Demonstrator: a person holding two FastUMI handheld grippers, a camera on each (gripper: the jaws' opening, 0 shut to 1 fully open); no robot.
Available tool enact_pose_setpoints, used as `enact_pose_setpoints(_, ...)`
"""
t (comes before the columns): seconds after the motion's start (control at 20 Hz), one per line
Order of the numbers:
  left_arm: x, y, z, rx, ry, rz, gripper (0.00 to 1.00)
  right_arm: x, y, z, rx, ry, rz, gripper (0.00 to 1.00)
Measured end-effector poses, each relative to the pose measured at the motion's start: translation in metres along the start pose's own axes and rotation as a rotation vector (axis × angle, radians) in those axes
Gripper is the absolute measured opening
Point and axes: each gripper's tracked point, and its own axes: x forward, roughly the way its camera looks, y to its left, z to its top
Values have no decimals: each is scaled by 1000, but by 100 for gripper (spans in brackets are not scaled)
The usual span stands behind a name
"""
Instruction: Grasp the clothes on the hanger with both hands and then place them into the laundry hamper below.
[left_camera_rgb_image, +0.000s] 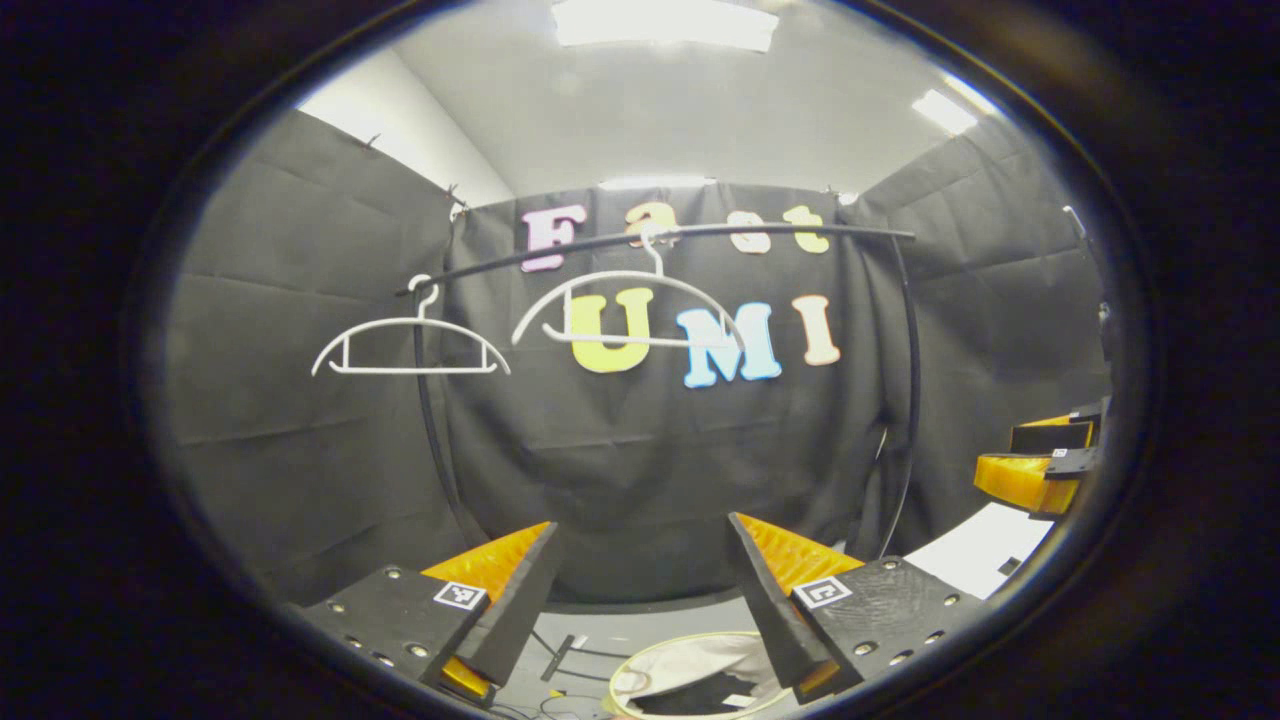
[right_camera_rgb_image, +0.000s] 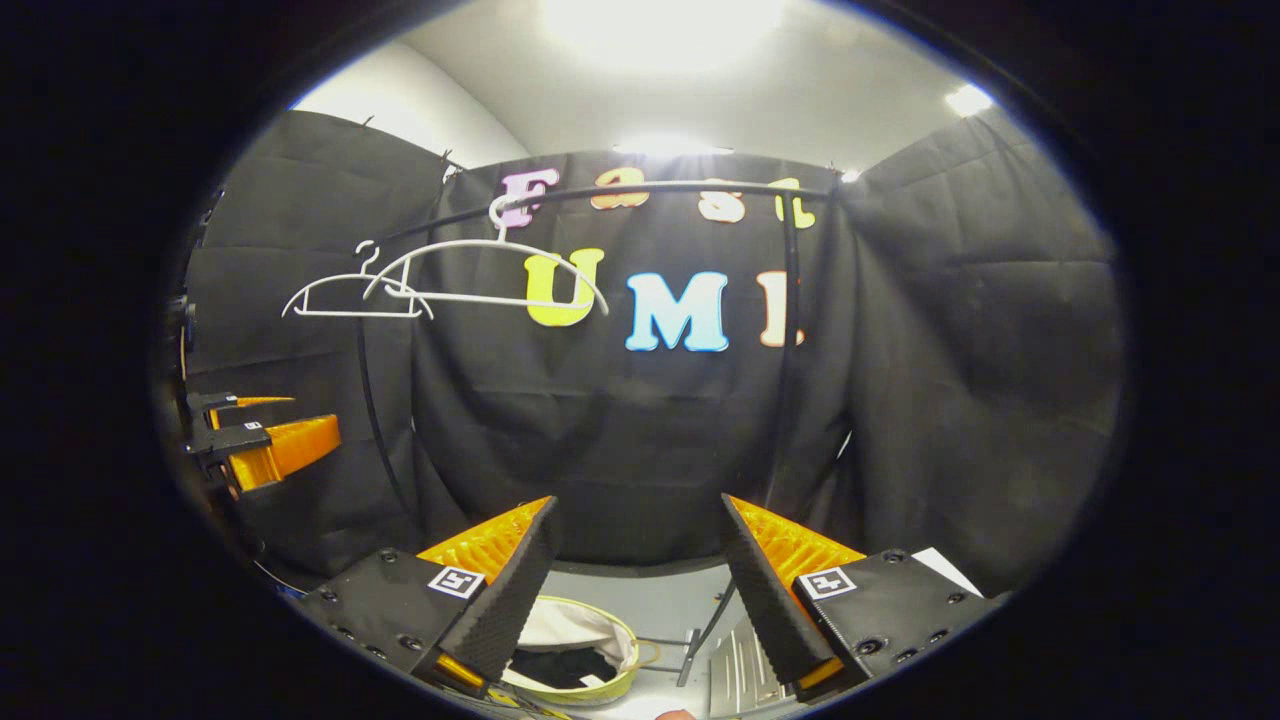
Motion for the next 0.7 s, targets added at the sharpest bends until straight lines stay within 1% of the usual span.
enact_pose_setpoints(0.15, -19, 0, 14, 12, -46, 14, 95, -16, -15, 11, 20, -39, -25, 98)
enact_pose_setpoints(0.2, -28, 1, 14, 18, -51, 20, 95, -20, -20, 13, 23, -49, -31, 97)
enact_pose_setpoints(0.4, -53, 14, 17, 17, -74, 49, 95, -37, -39, 23, 27, -99, -53, 98)
enact_pose_setpoints(0.55, -62, 27, 24, 19, -98, 81, 95, -49, -49, 32, 15, -137, -72, 98)
enact_pose_setpoints(0.7, -67, 36, 27, 13, -116, 103, 95, -52, -53, 41, 13, -168, -82, 97)
